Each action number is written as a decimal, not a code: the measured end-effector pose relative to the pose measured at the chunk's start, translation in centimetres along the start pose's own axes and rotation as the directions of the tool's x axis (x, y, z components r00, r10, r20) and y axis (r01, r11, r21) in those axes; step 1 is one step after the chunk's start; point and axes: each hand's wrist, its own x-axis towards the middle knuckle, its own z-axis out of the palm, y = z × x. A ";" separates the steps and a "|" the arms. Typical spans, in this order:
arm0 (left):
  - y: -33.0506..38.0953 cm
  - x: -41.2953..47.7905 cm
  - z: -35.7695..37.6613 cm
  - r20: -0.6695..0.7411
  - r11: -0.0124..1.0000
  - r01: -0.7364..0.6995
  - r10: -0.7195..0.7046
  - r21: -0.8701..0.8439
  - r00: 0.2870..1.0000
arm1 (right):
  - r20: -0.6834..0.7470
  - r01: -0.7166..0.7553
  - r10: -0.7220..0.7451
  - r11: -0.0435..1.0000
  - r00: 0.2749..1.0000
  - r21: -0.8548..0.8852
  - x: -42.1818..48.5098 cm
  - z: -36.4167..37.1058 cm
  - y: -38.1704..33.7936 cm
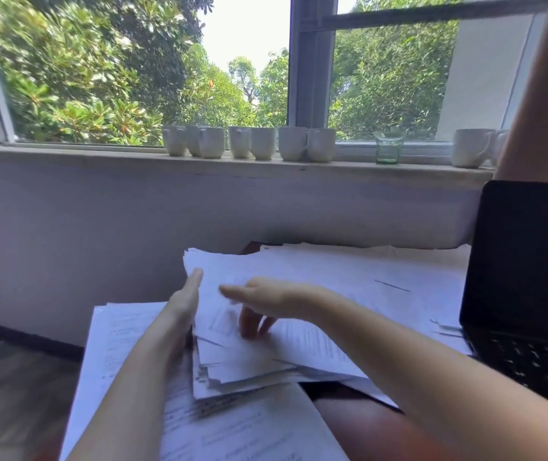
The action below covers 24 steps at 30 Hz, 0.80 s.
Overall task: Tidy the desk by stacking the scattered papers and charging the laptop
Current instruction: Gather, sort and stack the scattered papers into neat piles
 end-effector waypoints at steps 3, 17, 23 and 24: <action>1.6 -3.6 1.2 0.014 0.976 -0.069 0.068 0.207 0.998 | -0.208 0.044 -0.046 0.999 0.977 -0.014 -0.1 -2.7 1.9; 2.2 -4.1 0.5 0.035 0.927 -0.198 0.197 0.319 0.980 | -0.344 -0.261 0.197 0.953 0.918 -0.152 -1.5 -9.5 15.0; 2.2 -3.9 0.6 0.091 0.935 -0.206 0.188 0.288 0.978 | -0.256 -0.176 0.091 0.927 0.962 -0.330 -1.9 -8.9 14.5; 2.2 -4.0 0.6 0.084 0.937 -0.219 0.204 0.272 0.975 | -0.233 -0.155 0.082 0.937 0.969 -0.313 -1.7 -8.7 14.4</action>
